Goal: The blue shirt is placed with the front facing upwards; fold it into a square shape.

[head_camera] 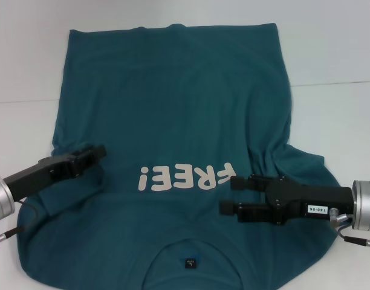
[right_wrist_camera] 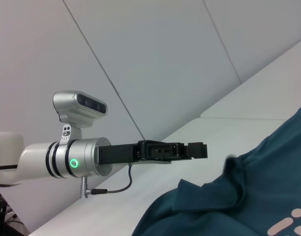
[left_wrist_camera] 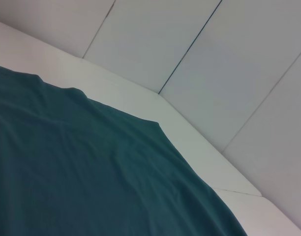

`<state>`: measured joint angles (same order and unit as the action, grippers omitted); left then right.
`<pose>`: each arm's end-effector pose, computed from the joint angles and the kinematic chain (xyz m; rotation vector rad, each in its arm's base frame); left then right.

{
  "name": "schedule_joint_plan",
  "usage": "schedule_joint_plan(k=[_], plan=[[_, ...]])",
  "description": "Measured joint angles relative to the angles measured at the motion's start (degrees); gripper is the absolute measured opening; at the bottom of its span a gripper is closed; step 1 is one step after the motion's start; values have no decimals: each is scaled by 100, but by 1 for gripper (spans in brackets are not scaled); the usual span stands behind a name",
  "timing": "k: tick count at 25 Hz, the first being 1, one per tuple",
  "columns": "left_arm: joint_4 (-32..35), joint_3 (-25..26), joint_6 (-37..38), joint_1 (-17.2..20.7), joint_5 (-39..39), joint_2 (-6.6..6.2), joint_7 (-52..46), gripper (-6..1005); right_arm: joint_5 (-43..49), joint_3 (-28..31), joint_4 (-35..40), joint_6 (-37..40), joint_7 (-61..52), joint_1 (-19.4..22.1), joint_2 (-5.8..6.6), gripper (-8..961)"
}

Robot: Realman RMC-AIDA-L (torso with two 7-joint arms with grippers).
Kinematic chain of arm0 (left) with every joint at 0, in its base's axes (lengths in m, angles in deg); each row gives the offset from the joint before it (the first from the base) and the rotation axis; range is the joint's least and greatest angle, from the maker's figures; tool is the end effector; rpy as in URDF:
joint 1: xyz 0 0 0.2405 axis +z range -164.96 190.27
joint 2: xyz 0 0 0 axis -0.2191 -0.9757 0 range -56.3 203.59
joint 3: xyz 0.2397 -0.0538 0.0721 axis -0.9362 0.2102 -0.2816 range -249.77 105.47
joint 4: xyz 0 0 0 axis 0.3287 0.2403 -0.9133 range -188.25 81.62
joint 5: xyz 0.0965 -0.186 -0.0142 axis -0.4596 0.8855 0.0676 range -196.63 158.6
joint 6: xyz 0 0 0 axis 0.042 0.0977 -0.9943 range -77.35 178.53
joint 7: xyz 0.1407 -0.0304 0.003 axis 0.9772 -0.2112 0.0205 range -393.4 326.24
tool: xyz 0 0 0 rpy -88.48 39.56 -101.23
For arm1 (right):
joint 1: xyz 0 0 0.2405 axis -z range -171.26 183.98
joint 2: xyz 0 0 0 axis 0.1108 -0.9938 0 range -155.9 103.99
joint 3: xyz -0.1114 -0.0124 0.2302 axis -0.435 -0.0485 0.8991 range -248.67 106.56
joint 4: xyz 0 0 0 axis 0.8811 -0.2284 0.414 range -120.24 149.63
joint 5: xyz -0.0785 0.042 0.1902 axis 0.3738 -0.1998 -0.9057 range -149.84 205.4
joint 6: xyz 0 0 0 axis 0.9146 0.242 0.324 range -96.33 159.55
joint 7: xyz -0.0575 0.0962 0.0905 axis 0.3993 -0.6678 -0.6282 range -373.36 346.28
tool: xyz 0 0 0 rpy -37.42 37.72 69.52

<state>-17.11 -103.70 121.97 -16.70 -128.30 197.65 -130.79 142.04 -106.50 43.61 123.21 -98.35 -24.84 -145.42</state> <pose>-0.2850 0.3553 -0.0078 -2.1877 -1.2224 -0.8690 0.2608 0.3154 -0.0206 -2.7008 0.9389 0.8997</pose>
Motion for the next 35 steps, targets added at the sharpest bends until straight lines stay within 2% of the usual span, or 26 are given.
schedule_joint_plan(k=[3,14,20,22,35], plan=[[15,0,18,29,-4,0,2,291,0,-3,-5,13,0,0,-6,941],[561,29,-98,585,-32,-25,87,523,0,-6,-17,18,0,0,-7,940],[741,73,-94,859,-42,-18,118,752,0,-6,-17,0,-3,0,-6,940],[744,78,-85,908,-43,-17,117,892,0,-6,-17,-4,-17,0,-2,940],[845,104,91,1025,-627,-8,-251,889,0,-6,-17,24,-63,5,12,941]])
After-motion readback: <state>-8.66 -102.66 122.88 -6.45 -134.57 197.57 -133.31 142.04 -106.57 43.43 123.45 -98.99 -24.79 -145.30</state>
